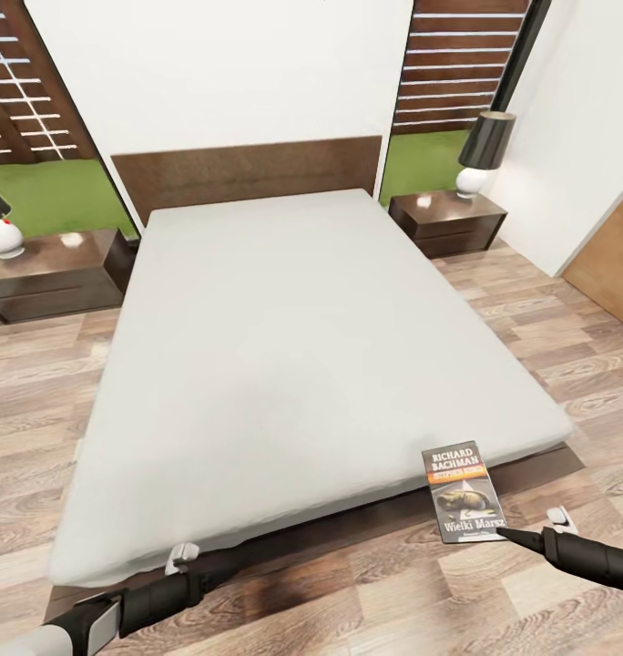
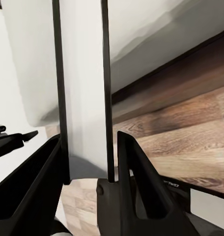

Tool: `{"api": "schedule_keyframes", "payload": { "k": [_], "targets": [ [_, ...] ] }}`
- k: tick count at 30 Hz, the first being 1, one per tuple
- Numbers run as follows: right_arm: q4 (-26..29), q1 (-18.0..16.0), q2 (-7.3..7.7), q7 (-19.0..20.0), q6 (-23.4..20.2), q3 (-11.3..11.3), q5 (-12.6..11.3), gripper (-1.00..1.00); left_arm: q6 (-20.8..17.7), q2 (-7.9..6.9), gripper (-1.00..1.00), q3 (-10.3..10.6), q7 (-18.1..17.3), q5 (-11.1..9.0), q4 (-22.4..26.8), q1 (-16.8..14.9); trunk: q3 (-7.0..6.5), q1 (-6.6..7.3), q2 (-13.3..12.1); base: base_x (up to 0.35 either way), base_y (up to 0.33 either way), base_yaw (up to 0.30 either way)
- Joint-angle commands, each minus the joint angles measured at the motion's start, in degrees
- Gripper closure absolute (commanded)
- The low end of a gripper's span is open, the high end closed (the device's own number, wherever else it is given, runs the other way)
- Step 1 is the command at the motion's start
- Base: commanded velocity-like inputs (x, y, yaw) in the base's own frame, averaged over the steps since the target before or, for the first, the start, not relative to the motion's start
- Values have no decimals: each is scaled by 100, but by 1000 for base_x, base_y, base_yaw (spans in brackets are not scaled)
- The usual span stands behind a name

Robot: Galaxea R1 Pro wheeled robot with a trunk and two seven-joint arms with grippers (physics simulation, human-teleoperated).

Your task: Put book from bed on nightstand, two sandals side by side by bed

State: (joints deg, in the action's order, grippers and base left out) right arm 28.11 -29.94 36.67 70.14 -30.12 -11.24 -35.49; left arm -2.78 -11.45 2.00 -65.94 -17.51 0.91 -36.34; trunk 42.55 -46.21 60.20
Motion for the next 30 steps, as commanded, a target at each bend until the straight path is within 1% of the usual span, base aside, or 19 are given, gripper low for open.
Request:
{"api": "schedule_keyframes", "payload": {
  "k": [1,7,12,13,15,16,18,19,21,22,24,25,27,30],
  "targets": [
    [-4,-4,7,2,-47,-36,-54,100,-30,18,-100,20,-21,-31,2,6,-14,22,-38,0,0,0],
    [-7,-3,4,-8,-32,-36,-55,100,-30,54,-100,20,-16,-31,1,30,-122,154,-279,0,0,0],
    [-27,-3,-9,-32,2,-42,-52,100,-34,49,-100,20,-30,-31,4,31,-212,264,-480,0,0,0],
    [-52,1,-161,-18,10,-45,-35,100,-35,47,-100,20,-28,-30,0,31,-230,286,-520,0,0,0],
    [-56,3,-203,-14,12,-47,-26,100,-33,47,-100,20,-26,-29,3,31,-266,330,-600,0,0,0],
    [-61,5,-252,-10,13,-53,-13,100,-34,48,-100,20,-25,-31,-1,31,-284,352,-640,0,0,0],
    [-124,5,-301,-15,36,-54,-9,100,-33,52,-100,21,-23,-30,-3,31,-320,396,-720,0,0,0],
    [-192,7,-354,-16,68,-55,-5,100,-32,55,-100,24,-22,-28,-3,31,-338,418,-760,0,0,0],
    [-363,7,-545,-17,208,-55,5,100,-30,61,-100,27,-23,-21,2,31,-373,461,-841,0,0,0],
    [-406,7,-598,-18,247,-56,8,100,-30,61,-100,27,-24,-20,2,33,-391,483,-881,0,0,0],
    [-586,7,-778,-18,389,-60,13,100,-30,63,-100,28,-29,-18,4,52,-427,527,-961,0,0,0],
    [-687,7,-837,-18,453,-64,17,100,-30,64,-100,28,-31,-17,4,60,-445,549,-1001,0,0,0],
    [-915,6,-899,-18,637,-69,22,100,-27,69,-100,33,-26,-14,3,81,-481,593,-1081,0,0,0],
    [-1209,6,-930,-18,958,-70,24,100,-19,120,-100,31,-20,-7,3,143,-535,659,-1201,0,0,0]
  ]
}}
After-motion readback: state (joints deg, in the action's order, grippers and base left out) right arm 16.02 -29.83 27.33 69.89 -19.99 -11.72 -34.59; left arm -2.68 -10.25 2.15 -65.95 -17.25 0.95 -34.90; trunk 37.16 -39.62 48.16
